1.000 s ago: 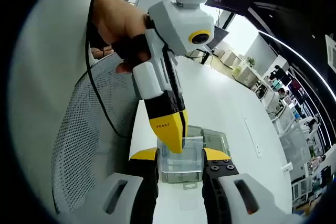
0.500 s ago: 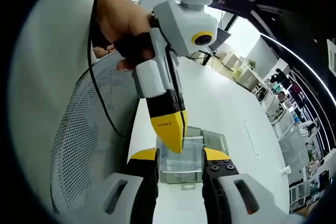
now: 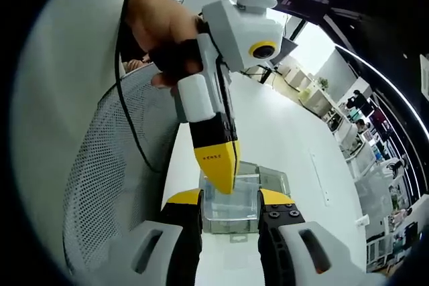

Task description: Insert the divider into the dual guide fixture by aligning both edges with the guide slots and pushing it downward to the bottom, including one-sided entry, uneven engagement, binding, and posture correction.

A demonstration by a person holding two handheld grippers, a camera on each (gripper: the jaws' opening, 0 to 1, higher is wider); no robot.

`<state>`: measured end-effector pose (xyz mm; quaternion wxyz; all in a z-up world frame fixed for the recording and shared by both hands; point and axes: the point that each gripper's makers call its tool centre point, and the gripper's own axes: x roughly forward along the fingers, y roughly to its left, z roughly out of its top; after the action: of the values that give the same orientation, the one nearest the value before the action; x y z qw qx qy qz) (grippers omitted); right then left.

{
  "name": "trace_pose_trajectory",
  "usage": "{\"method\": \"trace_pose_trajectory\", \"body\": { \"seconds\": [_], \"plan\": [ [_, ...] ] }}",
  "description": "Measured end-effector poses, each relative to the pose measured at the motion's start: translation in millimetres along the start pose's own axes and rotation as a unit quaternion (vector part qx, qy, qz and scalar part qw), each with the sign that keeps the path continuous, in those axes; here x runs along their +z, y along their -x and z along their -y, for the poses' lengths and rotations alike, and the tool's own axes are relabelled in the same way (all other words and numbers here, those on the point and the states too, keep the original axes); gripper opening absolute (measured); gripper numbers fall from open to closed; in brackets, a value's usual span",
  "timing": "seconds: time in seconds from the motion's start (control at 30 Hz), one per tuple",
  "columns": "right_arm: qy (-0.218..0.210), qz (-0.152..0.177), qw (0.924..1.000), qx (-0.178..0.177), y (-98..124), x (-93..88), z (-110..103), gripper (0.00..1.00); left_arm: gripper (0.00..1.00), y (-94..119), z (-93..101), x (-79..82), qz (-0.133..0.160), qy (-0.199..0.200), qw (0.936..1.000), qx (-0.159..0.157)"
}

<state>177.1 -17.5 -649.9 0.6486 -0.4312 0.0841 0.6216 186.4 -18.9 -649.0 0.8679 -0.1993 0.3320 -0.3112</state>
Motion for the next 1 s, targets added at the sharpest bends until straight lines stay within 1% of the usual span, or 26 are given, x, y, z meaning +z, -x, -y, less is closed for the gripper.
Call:
{"method": "trace_pose_trajectory", "body": {
  "seconds": [0.17, 0.4, 0.53, 0.73, 1.0],
  "plan": [
    [0.003, -0.002, 1.0, -0.001, -0.3, -1.1, 0.3, 0.27, 0.02, -0.6, 0.6, -2.4, -0.007, -0.004, 1.0, -0.002],
    [0.006, -0.003, 1.0, -0.002, 0.5, -0.6, 0.3, 0.27, 0.01, -1.1, 1.0, -2.6, -0.007, -0.005, 0.9999, -0.004],
    [0.007, -0.004, 1.0, 0.0, -0.1, -1.3, -1.4, 0.27, 0.01, -1.5, 1.0, -4.9, -0.011, 0.002, 0.9999, -0.005],
    [0.01, -0.004, 0.9999, -0.001, -0.3, -1.3, -1.5, 0.27, 0.0, -1.1, -0.5, -5.4, -0.008, 0.014, 0.9999, -0.005],
    [0.001, -0.011, 0.9999, 0.002, -1.9, -3.0, -2.8, 0.28, 0.0, -1.9, -1.5, -7.5, -0.008, 0.025, 0.9996, -0.004]
  ]
}}
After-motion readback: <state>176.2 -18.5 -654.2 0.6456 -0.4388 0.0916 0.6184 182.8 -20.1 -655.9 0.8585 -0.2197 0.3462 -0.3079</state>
